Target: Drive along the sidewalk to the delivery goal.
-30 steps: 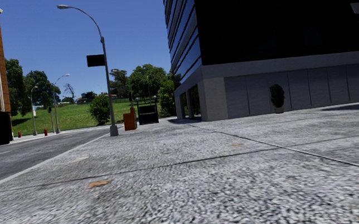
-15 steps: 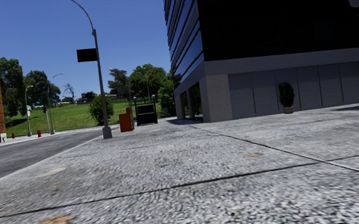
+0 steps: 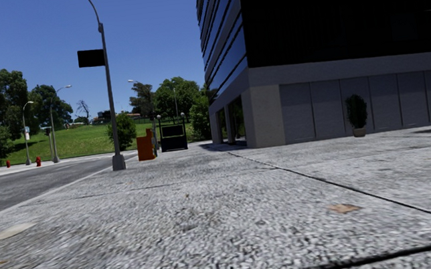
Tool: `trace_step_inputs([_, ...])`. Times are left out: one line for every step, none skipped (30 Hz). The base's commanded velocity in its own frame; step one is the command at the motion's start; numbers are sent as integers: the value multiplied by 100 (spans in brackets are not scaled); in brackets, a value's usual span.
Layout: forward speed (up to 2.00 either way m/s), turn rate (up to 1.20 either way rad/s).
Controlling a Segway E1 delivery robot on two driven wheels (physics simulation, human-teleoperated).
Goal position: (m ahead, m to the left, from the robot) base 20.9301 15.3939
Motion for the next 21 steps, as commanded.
trace_step_inputs([200, 0])
trace_step_inputs([200, 0])
trace_step_inputs([200, 0])
trace_step_inputs([200, 0])
trace_step_inputs([200, 0])
trace_step_inputs([200, 0])
trace_step_inputs([200, 0])
trace_step_inputs([200, 0])
trace_step_inputs([200, 0])
trace_step_inputs([200, 0])
trace_step_inputs([200, 0])
trace_step_inputs([200, 0])
trace_step_inputs([200, 0])
trace_step_inputs([200, 0])
trace_step_inputs([200, 0])
trace_step_inputs([200, 0])
trace_step_inputs([200, 0])
trace_step_inputs([200, 0])
trace_step_inputs([200, 0])
trace_step_inputs([200, 0])
trace_step_inputs([200, 0])
